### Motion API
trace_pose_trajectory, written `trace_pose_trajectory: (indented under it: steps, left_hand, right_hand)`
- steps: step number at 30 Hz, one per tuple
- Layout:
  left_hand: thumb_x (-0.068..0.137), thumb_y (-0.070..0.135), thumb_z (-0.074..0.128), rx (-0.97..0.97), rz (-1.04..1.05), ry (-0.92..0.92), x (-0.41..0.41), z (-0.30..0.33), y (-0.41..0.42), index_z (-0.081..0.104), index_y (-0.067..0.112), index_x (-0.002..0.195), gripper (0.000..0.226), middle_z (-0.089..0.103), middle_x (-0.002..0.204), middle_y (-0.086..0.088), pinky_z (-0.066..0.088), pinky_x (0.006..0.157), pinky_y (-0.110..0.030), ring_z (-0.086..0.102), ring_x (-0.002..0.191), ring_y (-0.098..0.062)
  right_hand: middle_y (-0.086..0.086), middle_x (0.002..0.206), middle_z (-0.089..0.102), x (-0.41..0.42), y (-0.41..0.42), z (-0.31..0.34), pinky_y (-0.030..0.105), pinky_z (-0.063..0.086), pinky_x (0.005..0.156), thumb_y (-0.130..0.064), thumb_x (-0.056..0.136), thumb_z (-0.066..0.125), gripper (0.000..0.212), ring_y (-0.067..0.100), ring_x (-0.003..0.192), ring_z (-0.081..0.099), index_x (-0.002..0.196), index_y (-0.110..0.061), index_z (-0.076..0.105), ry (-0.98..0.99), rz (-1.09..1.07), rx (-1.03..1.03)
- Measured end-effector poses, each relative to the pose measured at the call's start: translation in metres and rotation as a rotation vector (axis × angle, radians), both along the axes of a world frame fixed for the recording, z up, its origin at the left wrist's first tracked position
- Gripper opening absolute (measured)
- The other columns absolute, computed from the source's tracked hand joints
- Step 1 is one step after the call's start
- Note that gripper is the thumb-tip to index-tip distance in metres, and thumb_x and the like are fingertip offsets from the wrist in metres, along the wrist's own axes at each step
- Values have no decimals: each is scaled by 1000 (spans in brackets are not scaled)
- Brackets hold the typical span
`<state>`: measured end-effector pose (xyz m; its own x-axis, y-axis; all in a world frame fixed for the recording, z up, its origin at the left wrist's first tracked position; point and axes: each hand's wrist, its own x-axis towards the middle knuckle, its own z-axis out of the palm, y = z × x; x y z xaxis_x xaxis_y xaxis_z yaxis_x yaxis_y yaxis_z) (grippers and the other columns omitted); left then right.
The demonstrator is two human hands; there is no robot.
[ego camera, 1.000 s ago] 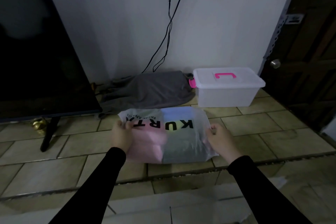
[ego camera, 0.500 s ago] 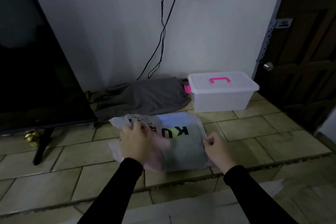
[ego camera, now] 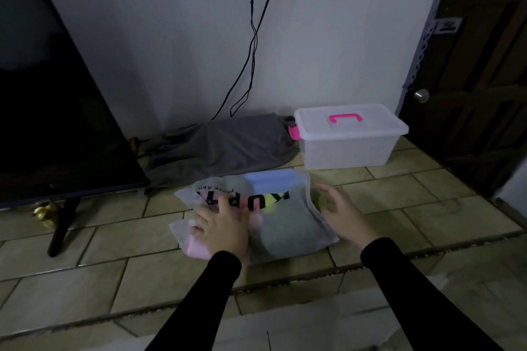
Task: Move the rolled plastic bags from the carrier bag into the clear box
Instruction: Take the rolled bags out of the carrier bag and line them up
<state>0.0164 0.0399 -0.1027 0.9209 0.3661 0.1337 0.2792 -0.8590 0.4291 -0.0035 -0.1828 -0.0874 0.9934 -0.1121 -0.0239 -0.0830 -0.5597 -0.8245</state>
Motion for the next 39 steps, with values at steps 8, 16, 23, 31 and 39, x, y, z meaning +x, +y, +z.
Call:
trace_pose_trajectory:
  steps: [8,16,23,31,39]
  left_hand:
    - [91,54,47,19,39,-24,4,-8,-6,48,20,126,49,35,135,-31,25,104,-55,35,124,-44]
    - [86,59,50,-5,77,-16,1,-8,-10,44,24,129,56,32,139,-28,21,109,-55,33,128,-44]
    - [59,84,53,-42,119,7,-3,-5,-22,37,29,129,91,27,145,-28,16,111,-57,27,134,-45]
    - [59,84,54,-23,153,-39,-2,-9,-25,41,30,126,87,34,139,-27,21,109,-57,33,130,-44]
    - [60,83,55,-25,138,-21,-1,-8,-24,35,30,130,90,30,142,-27,19,110,-56,28,133,-44]
  right_hand:
    - [3,137,50,25,-12,10,32,46,91,-45,85,64,73,22,111,56,144,-23,27,304,169,-195]
    - [2,132,55,7,-22,-5,35,50,90,-42,72,77,91,19,109,56,145,-25,25,303,307,-323]
    - [-2,120,60,0,-25,-12,24,50,75,-38,83,68,57,13,96,56,134,-29,45,152,275,-155]
    - [5,141,44,-20,-57,-15,37,41,101,-14,82,68,70,25,127,45,140,-22,31,88,-105,-199]
    - [3,135,42,-25,-53,-19,50,38,102,-34,64,72,63,22,133,29,119,-25,43,-444,117,-675]
